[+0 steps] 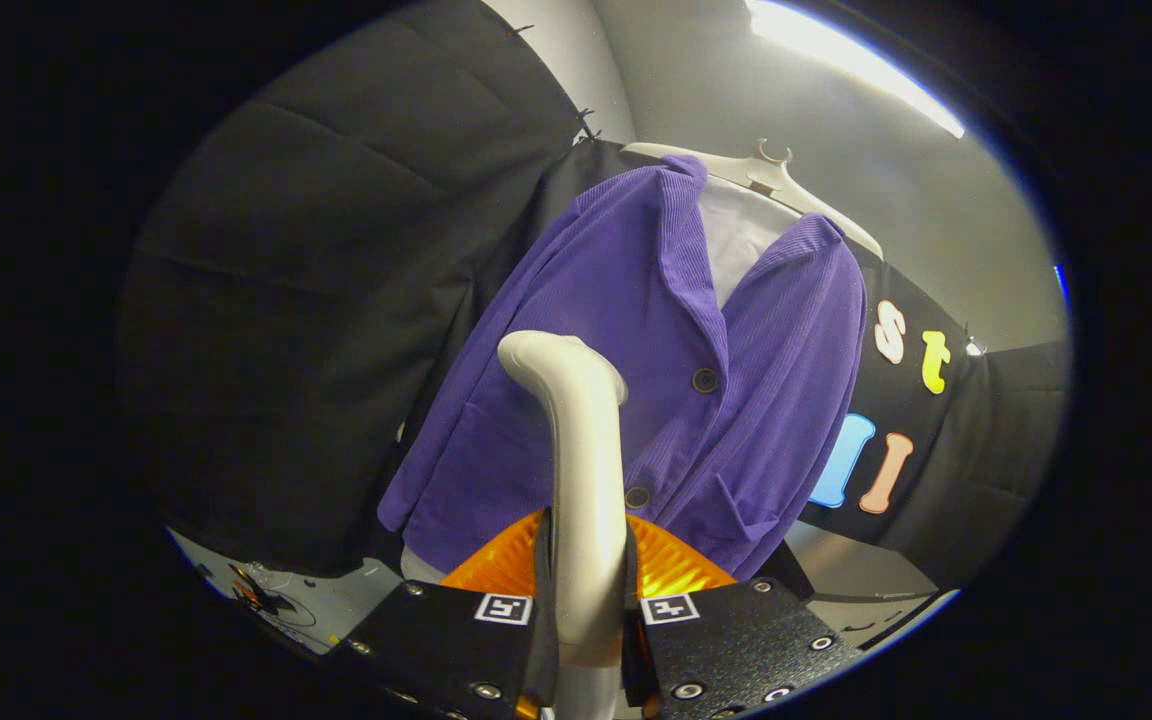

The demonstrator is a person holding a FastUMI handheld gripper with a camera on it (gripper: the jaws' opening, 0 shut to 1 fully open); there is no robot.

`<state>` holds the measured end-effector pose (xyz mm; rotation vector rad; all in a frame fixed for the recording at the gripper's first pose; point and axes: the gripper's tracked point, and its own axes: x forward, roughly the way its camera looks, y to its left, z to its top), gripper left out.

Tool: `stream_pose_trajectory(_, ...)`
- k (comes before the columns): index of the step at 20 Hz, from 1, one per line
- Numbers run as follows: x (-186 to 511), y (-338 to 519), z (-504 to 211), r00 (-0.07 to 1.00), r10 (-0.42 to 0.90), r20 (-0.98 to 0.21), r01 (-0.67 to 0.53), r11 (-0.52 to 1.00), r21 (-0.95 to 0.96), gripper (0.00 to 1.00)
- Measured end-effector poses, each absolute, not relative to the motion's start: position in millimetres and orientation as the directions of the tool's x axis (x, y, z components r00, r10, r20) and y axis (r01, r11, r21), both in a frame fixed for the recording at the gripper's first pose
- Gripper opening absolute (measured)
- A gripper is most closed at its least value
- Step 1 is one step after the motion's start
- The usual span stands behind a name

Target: Iron the clothes twice with a garment steamer, once on the left side and once on the right side.

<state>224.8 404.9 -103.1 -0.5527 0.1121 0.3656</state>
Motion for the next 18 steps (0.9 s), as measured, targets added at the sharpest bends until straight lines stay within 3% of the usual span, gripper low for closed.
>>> stream_pose_trajectory(11, 181, 391, -208, 0.859, 0.286, -0.426, -0.473, 0.763, -0.440, 0.25)
stream_pose_trajectory(18, 144, 333, -219, 0.815, 0.278, -0.509, -0.482, 0.813, -0.326, 0.25)
